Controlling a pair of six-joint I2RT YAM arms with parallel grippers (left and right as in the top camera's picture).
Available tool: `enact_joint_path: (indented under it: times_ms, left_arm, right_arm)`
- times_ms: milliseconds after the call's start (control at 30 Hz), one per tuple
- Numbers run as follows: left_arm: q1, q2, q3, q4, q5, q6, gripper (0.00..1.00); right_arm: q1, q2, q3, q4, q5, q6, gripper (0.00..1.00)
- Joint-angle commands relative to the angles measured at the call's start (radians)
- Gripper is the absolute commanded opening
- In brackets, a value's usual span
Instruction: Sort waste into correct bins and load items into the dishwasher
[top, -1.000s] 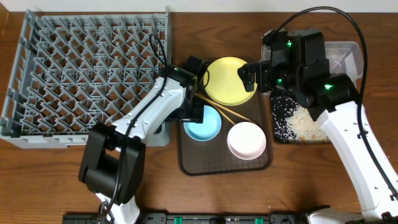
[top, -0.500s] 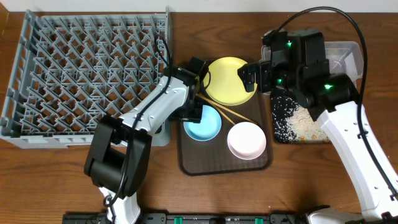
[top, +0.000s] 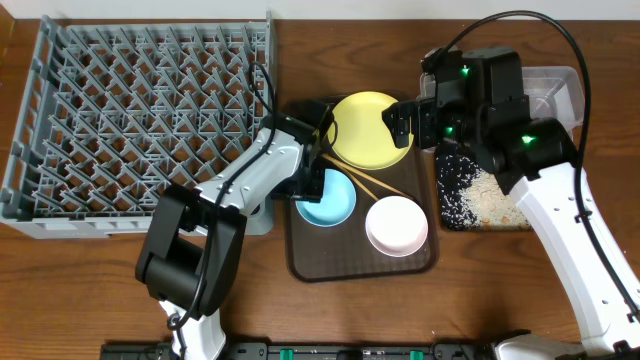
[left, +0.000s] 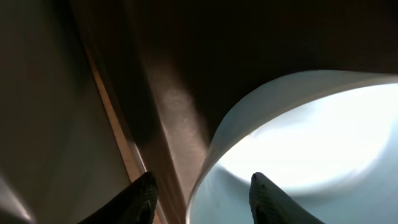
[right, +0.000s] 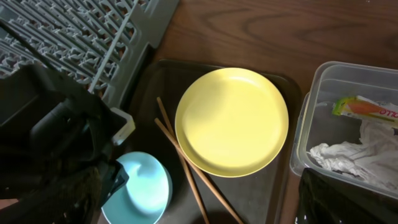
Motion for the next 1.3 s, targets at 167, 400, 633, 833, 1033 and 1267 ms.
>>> enact_joint_path:
  times_ms: [167,400,633,833,1033,1267]
  left_arm:
    - [-0.005,0.01,-0.008,0.013,-0.002,0.002,0.41]
    - [-0.03,0.01,-0.041,0.062,-0.002,0.003,0.41]
    - [-0.035,0.01,-0.059,0.082,-0.003,0.003,0.35]
    - [-0.035,0.01,-0.059,0.078,-0.003,0.003,0.08]
    - [-0.034,0.005,-0.05,0.047,-0.003,0.003,0.07]
    - [-0.03,-0.109,-0.004,-0.012,-0.084,0.011,0.08]
  right_arm:
    - [0.003,0.011,0.013,-0.001,0.006,0.011,0.99]
    - [0.003,0.011,0.013,-0.001,0.006,0.011,0.99]
    - [0.003,0.011,0.013,-0.001,0.006,0.011,0.99]
    - [0.003,0.011,0.013,-0.001,0.006,0.011,0.99]
    - [0.003,0.011,0.013,0.0,0.006,0.011,0.99]
    - [0.003,0.011,0.013,-0.002,0.006,0.011,0.99]
